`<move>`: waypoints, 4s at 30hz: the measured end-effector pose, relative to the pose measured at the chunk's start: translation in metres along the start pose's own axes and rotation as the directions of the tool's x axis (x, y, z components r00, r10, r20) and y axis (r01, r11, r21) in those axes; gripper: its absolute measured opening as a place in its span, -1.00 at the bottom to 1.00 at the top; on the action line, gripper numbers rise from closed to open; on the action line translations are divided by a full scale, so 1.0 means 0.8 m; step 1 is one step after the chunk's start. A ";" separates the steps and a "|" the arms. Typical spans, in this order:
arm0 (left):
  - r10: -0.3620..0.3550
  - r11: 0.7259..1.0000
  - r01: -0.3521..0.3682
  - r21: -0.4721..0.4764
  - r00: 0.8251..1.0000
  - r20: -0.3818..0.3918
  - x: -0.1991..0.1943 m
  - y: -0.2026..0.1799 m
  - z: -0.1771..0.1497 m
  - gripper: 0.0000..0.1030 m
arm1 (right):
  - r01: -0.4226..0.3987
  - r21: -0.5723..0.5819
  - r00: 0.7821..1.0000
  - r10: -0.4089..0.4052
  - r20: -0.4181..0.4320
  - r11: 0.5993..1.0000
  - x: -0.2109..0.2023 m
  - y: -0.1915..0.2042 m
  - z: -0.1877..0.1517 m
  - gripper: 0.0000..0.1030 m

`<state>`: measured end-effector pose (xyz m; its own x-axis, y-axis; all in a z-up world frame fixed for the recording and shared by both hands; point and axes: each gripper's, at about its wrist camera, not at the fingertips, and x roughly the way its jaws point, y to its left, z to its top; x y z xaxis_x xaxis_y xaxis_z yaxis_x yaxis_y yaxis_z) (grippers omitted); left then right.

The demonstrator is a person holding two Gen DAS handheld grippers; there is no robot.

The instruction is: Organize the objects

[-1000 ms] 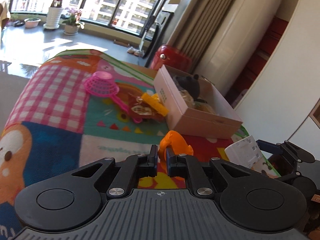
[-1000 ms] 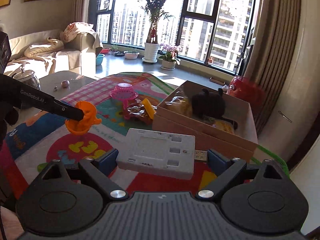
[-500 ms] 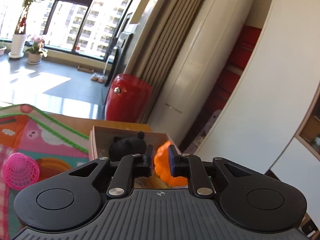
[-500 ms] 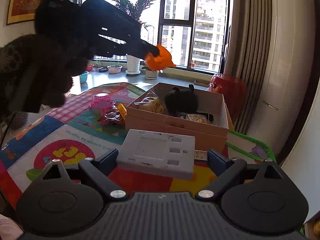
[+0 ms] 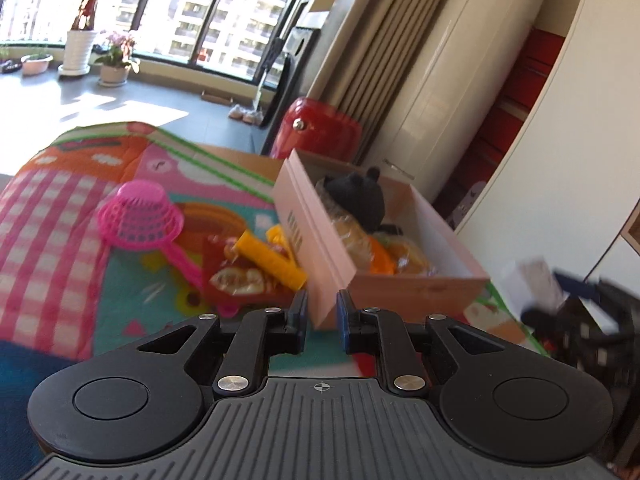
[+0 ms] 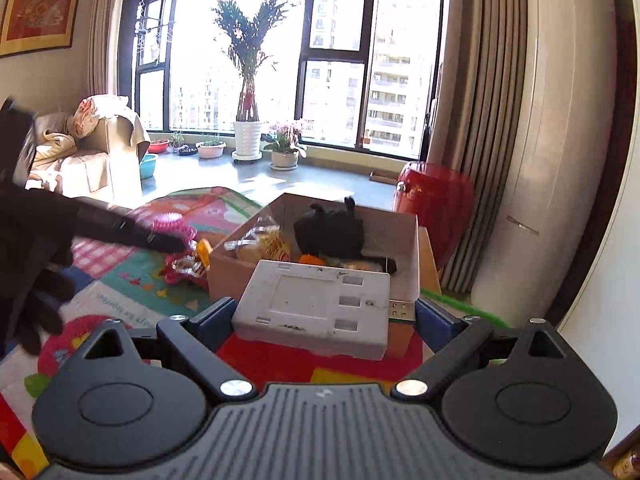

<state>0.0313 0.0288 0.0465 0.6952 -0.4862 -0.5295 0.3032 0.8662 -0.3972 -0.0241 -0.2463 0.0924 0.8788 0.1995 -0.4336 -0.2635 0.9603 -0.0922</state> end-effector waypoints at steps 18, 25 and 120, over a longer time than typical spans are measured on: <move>0.148 0.989 -0.148 0.021 0.989 -0.019 -0.037 0.054 -0.030 -0.68 | 0.078 0.028 0.991 -0.075 -0.110 0.997 0.098 0.020 0.020 1.00; 0.070 0.988 -0.070 -0.135 0.998 -0.002 0.007 0.046 0.015 -0.68 | 0.099 0.017 0.992 -0.098 -0.076 0.995 0.064 0.046 -0.034 1.00; 0.228 0.965 -0.220 -0.146 0.973 0.041 -0.102 0.116 -0.031 -0.72 | -0.175 -0.248 0.923 0.071 -0.378 0.953 0.259 0.209 0.094 0.50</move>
<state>-0.0133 0.1459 0.0345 0.7718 -0.2712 -0.5751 0.0448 0.9254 -0.3763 0.1439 -0.0297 0.0544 0.6421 0.1789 -0.7454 -0.5033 0.8319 -0.2339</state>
